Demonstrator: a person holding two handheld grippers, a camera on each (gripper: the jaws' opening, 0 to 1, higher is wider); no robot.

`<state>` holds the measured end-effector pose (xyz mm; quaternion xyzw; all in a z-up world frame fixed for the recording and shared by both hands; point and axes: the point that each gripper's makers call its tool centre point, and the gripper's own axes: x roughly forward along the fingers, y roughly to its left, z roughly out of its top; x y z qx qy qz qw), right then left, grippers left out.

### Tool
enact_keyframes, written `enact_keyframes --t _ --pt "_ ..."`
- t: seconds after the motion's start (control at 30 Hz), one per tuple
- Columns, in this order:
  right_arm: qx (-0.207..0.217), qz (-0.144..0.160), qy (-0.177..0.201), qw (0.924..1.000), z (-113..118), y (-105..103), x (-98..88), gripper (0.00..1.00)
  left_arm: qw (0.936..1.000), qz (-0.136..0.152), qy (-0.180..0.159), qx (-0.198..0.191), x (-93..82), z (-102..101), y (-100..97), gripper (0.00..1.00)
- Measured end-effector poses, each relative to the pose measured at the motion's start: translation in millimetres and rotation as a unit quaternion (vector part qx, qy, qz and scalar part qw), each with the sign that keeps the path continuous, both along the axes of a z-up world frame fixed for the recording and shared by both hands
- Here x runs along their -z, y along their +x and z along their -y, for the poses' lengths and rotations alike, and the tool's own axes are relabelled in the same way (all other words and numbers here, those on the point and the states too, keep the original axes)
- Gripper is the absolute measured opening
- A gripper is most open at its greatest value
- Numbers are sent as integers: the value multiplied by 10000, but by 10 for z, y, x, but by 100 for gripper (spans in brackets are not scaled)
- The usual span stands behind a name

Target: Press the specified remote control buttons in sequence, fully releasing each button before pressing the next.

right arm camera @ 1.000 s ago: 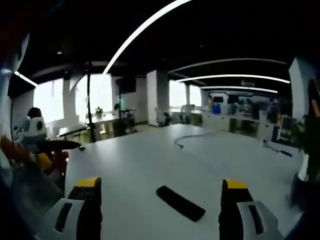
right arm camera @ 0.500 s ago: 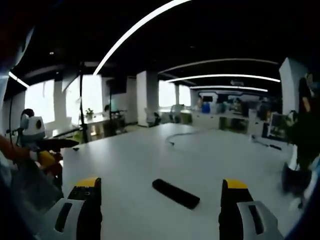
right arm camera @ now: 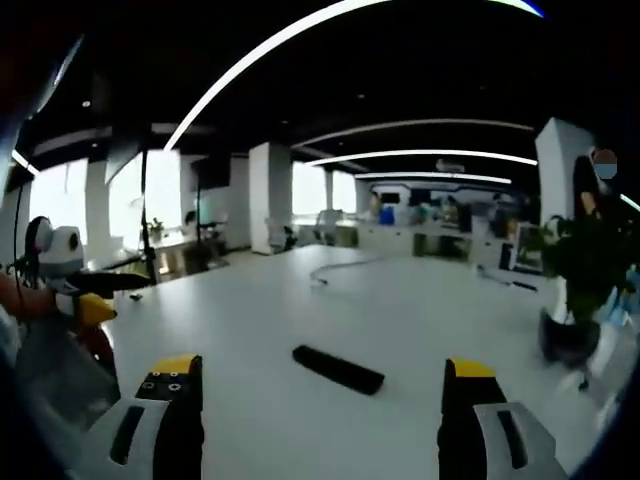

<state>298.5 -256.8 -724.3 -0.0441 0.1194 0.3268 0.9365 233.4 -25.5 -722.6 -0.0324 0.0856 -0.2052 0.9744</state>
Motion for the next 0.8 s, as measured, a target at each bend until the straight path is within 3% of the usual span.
enact_keyframes --t 0.1,0.23,0.33,0.47,0.8 --pt "45 -13 -123 9999 -4 -96 37 99 10000 3 -9 -18 -12 7 -1 97" --pt "55 -69 -9 10000 -41 -222 34 99 10000 7 -8 -15 24 -32 -2 97" --pt "54 -16 -342 9994 -42 -315 95 99 10000 16 -10 -21 46 -65 0 97" --pt "-19 -19 -458 9989 -76 -441 138 99 10000 15 -40 -30 12 -33 2 97" --pt "157 213 -752 9968 93 -535 -20 99 10000 41 -47 -1 -140 125 -11 97"
